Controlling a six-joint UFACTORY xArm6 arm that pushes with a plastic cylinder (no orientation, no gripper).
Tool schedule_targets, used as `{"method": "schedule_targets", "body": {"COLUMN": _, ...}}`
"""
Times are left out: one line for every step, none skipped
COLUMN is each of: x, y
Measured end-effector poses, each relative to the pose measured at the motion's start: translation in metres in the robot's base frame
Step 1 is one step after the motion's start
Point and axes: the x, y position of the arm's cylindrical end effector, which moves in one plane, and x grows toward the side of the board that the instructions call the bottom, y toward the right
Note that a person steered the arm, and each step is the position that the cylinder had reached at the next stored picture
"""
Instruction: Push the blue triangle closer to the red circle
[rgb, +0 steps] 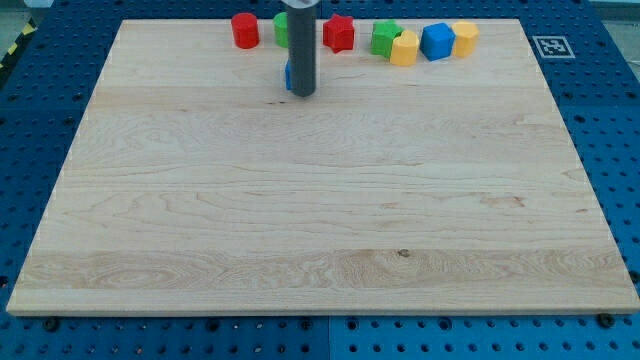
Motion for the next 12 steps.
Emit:
{"method": "schedule_targets", "body": {"x": -0.003, "y": -0.004}}
{"method": "schedule_targets", "body": {"x": 0.011, "y": 0.012}}
{"method": "schedule_targets", "body": {"x": 0.011, "y": 0.034}}
{"method": "schedule_targets", "body": {"x": 0.002, "y": 0.031}}
{"method": "schedule_targets", "body": {"x": -0.014, "y": 0.012}}
{"method": "schedule_targets", "body": {"x": -0.030, "y": -0.010}}
{"method": "schedule_targets", "body": {"x": -0.036, "y": -0.026}}
{"method": "schedule_targets", "body": {"x": -0.037, "y": -0.031}}
{"method": "schedule_targets", "body": {"x": -0.036, "y": -0.010}}
{"method": "schedule_targets", "body": {"x": -0.043, "y": 0.012}}
{"method": "schedule_targets", "body": {"x": -0.061, "y": 0.012}}
{"method": "schedule_targets", "body": {"x": -0.066, "y": 0.004}}
